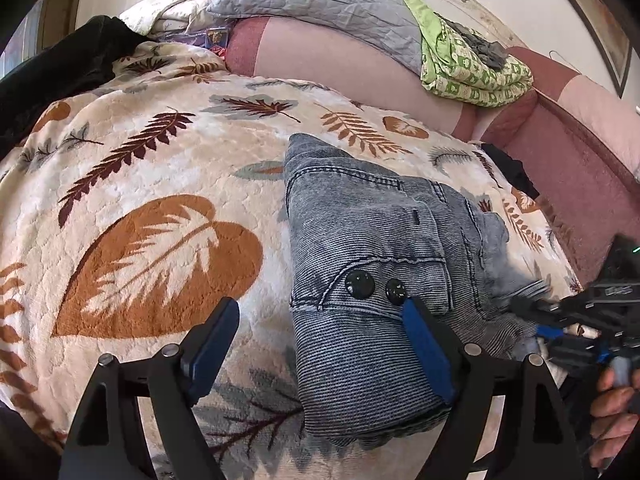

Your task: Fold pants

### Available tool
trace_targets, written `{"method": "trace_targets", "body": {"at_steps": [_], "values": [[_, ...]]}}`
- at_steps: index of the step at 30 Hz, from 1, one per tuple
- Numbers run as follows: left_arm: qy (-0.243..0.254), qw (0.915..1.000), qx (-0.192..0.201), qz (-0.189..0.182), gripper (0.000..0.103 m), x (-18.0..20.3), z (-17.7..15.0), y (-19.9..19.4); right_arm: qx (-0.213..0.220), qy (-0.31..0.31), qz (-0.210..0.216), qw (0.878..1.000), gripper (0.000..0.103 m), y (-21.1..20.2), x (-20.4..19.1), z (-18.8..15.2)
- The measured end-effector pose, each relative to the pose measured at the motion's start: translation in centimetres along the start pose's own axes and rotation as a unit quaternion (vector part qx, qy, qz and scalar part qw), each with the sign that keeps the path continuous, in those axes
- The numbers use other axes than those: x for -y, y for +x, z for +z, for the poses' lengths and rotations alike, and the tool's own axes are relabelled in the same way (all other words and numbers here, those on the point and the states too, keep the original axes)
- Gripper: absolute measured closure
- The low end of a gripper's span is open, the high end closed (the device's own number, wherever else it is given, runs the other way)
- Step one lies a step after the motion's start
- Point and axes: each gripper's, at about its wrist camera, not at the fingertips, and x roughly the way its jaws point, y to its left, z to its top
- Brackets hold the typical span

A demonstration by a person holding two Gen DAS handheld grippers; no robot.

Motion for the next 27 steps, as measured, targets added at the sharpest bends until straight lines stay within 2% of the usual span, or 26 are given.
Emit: {"method": "trace_targets", "body": {"at_steps": [3, 5, 8, 10, 13, 15, 16, 17, 19, 21, 22, 23, 24, 25, 27], "values": [[-0.001, 1.0000, 0.000, 0.001, 0.017, -0.1, 0.0, 0.0, 0.032, -0.055, -0.004, 0.998, 0.096, -2.6, -2.9, -1.1], [0.000, 1.0000, 0.001, 0.002, 0.017, -0.1, 0.0, -0.1, 0.052, -0.090, -0.024, 0.994, 0.099, -3.9, -4.1, -2.3], [0.006, 1.0000, 0.005, 0.005, 0.017, 0.1, 0.0, -0.3, 0.047, -0.100, -0.074, 0.991, 0.099, -2.5, -2.3, -2.7], [0.012, 0.9998, 0.006, 0.014, 0.017, 0.4, -0.1, -0.3, 0.008, -0.051, -0.045, 0.998, 0.098, -0.6, 0.4, -2.2], [0.008, 0.9999, 0.006, 0.010, 0.017, 0.1, -0.1, -0.3, 0.008, 0.001, 0.012, 1.000, 0.094, -0.5, 2.1, -2.0], [0.006, 0.9999, 0.005, 0.008, 0.016, 0.0, -0.1, -0.3, 0.010, 0.036, 0.062, 0.997, 0.073, -1.0, 2.7, -1.6], [0.006, 0.9999, 0.006, 0.008, 0.016, 0.0, 0.0, -0.4, 0.009, 0.047, 0.078, 0.996, 0.041, -1.1, 2.8, -1.5], [0.005, 0.9999, 0.007, 0.008, 0.017, 0.1, 0.0, -0.6, 0.014, 0.054, 0.087, 0.995, 0.025, -1.1, 2.7, -1.4], [0.000, 0.9997, 0.022, 0.008, 0.017, 0.0, 0.4, -1.5, 0.017, 0.061, 0.089, 0.994, 0.025, -1.1, 2.4, -1.1], [-0.005, 0.9987, 0.051, 0.003, 0.017, -0.1, 0.9, -2.6, 0.013, 0.050, 0.067, 0.996, 0.025, -0.5, 1.8, -0.8], [-0.006, 0.9982, 0.059, 0.009, 0.017, -0.2, 1.0, -2.7, 0.010, 0.044, 0.057, 0.997, 0.039, 0.0, 1.6, -0.6], [-0.005, 0.9986, 0.051, 0.018, 0.017, -0.3, 1.0, -2.3, 0.004, 0.036, 0.046, 0.998, 0.080, 0.5, 1.3, -0.4], [-0.004, 0.9991, 0.037, 0.023, 0.017, -0.3, 0.9, -1.7, -0.002, 0.030, 0.033, 0.999, 0.096, 0.8, 1.4, -0.4], [-0.003, 0.9996, 0.012, 0.027, 0.017, -0.5, 0.6, -0.7, -0.005, 0.020, 0.022, 1.000, 0.097, 1.2, 1.1, -0.4], [-0.003, 0.9995, -0.008, 0.031, 0.016, -0.6, 0.3, 0.1, 0.016, -0.029, 0.003, 0.999, 0.097, -0.2, -1.0, -1.0]]}}
